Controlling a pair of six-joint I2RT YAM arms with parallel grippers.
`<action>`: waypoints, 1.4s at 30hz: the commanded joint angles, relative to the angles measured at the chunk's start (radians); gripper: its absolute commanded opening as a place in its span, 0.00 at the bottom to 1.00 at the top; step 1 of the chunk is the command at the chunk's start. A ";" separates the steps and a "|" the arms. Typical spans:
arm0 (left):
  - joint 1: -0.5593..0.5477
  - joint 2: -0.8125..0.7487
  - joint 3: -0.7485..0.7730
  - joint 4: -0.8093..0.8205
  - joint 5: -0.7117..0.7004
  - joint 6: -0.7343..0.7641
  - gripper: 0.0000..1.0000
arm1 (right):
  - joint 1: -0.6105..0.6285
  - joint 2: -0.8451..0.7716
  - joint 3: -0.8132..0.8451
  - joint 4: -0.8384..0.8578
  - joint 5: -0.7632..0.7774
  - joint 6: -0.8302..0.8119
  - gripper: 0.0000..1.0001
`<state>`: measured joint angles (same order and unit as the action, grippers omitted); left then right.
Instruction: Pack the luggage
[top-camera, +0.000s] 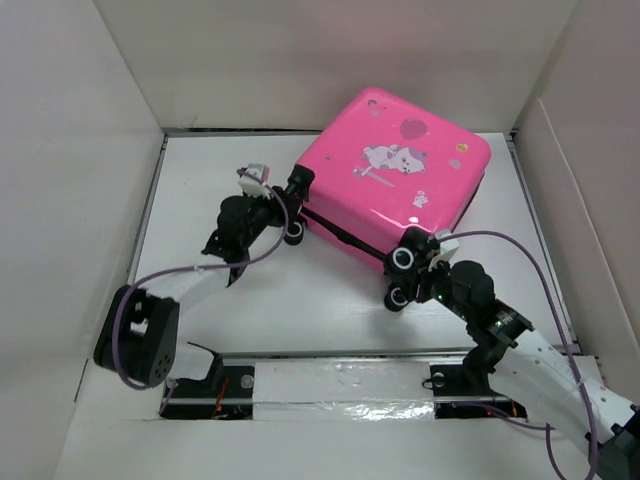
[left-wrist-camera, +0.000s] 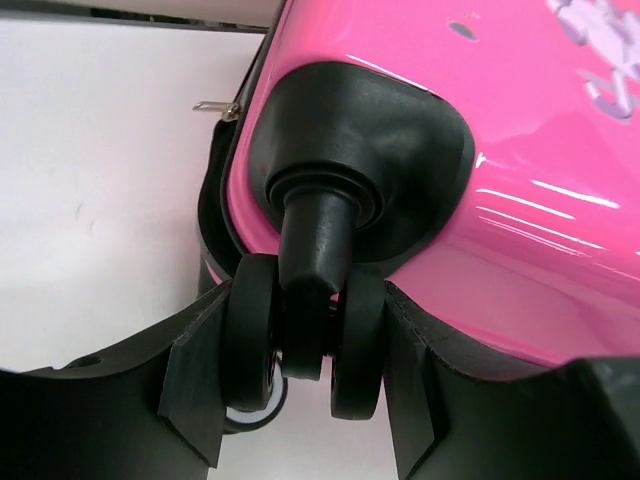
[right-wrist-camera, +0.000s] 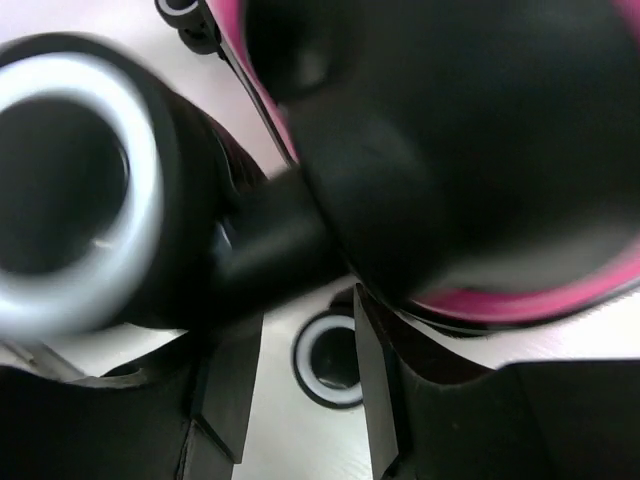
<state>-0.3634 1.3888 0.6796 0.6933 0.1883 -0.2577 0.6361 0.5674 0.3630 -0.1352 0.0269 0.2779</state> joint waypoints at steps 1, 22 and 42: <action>-0.011 -0.118 -0.139 0.023 -0.090 -0.182 0.00 | -0.019 0.055 0.037 0.204 -0.149 -0.049 0.49; 0.024 -0.343 0.149 -0.170 0.134 -0.503 0.00 | -0.019 -0.029 -0.038 0.164 -0.070 0.035 0.08; 0.277 -0.622 -0.134 -0.170 -0.075 -0.565 0.00 | 0.022 0.525 0.263 0.376 -0.288 -0.094 0.60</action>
<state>-0.1246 0.8967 0.5167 0.3477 0.1905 -0.7944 0.6277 1.0267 0.4839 0.0330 -0.1864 0.2398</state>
